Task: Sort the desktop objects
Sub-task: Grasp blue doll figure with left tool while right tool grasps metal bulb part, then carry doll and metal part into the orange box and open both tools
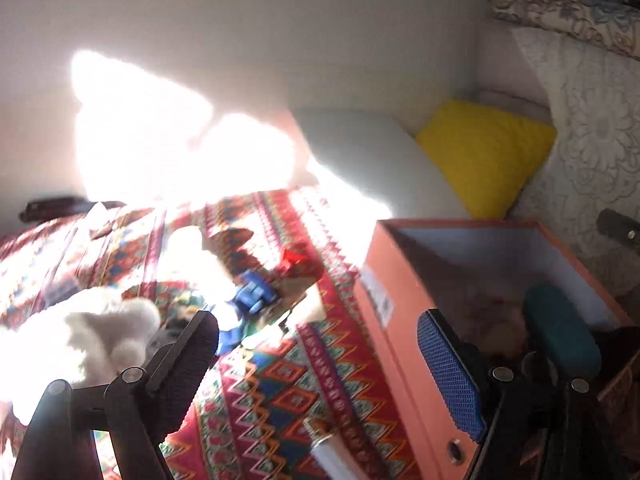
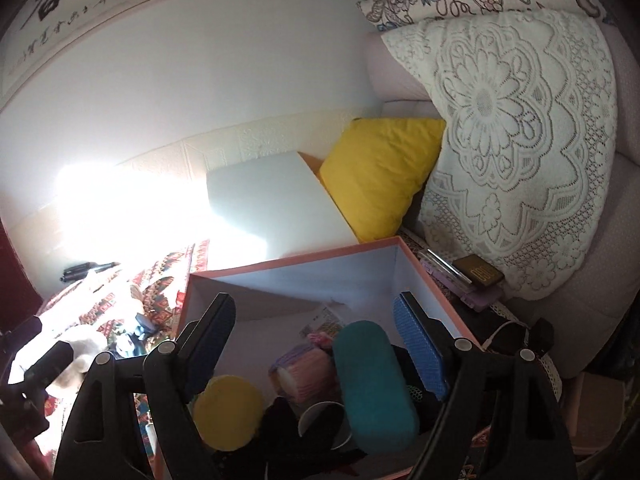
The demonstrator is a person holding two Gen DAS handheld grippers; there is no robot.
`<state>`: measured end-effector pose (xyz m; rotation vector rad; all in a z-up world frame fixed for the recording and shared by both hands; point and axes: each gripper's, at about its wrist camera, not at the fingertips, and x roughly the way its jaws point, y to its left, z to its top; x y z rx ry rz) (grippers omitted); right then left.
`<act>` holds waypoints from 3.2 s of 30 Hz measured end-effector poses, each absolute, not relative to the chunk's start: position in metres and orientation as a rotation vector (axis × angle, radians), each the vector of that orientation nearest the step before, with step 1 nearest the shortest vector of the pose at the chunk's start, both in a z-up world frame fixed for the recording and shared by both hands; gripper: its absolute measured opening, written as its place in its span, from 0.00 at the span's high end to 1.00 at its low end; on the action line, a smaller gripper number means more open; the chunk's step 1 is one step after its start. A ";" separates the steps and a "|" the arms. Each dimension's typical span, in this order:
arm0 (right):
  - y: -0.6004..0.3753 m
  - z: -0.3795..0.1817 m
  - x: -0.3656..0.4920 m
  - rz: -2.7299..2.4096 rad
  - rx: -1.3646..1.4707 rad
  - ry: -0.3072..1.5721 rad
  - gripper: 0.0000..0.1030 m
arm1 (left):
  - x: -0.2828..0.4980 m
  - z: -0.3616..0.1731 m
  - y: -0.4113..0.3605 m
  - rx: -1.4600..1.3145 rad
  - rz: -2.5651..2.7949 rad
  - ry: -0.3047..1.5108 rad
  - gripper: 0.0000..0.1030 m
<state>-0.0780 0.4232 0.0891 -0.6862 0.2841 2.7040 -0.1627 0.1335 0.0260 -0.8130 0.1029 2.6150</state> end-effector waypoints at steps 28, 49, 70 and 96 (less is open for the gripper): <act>0.193 -0.129 -0.196 2.673 -1.772 -0.062 0.68 | -0.274 -0.074 0.067 -1.097 2.553 0.272 0.17; 0.225 -0.068 -0.181 2.912 -1.626 0.111 0.72 | -0.314 -0.111 0.107 -1.162 2.441 0.144 0.45; 0.177 0.029 -0.111 3.152 -1.275 0.152 0.72 | -0.109 0.037 0.000 -0.798 2.634 -0.077 0.45; 0.439 0.138 -0.015 2.662 -0.522 0.497 0.72 | -0.147 0.087 0.294 -0.668 2.271 0.106 0.45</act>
